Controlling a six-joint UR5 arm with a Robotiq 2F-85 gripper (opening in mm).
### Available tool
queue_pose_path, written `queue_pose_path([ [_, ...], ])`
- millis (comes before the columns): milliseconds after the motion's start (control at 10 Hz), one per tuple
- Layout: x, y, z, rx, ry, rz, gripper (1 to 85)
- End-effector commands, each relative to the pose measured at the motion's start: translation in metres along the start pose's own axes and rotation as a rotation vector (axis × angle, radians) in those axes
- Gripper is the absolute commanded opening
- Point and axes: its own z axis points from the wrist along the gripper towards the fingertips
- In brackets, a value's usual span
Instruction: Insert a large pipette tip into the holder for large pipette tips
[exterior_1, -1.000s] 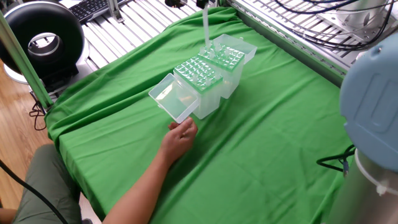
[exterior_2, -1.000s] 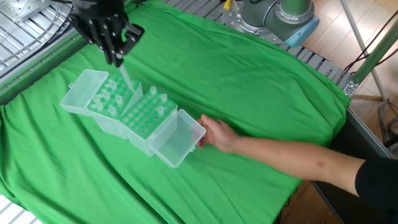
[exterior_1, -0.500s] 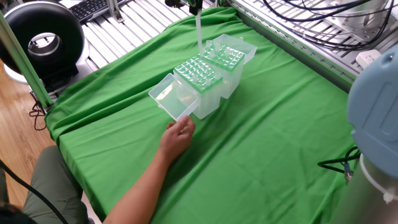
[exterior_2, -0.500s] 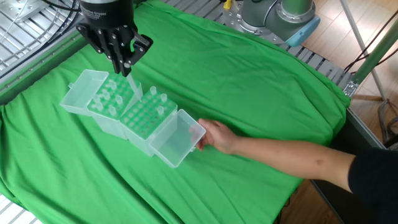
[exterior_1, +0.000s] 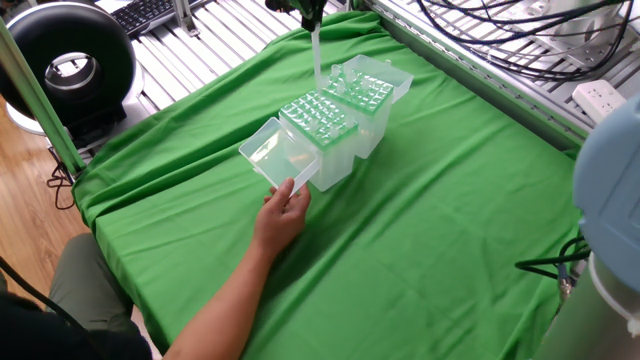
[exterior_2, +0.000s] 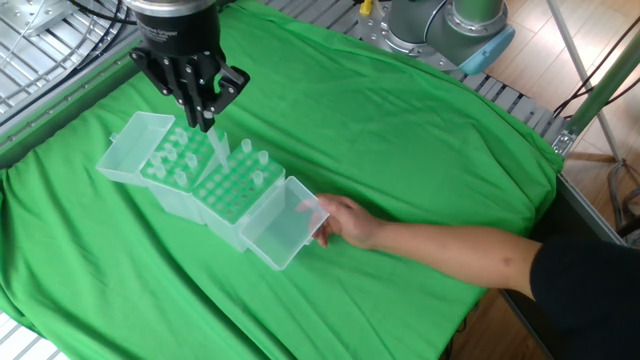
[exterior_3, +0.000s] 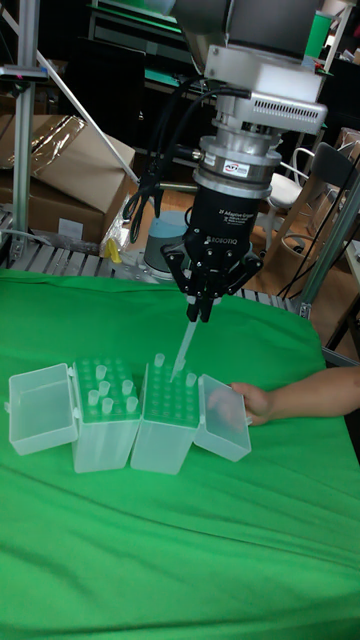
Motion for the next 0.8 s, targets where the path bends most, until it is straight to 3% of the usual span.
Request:
queue_pose_path([
  [0, 0.006, 0.004, 0.005, -0.013, -0.008, 0.004, 11.0],
  [700, 0.013, 0.002, 0.017, -0.02, -0.025, 0.005, 10.7],
])
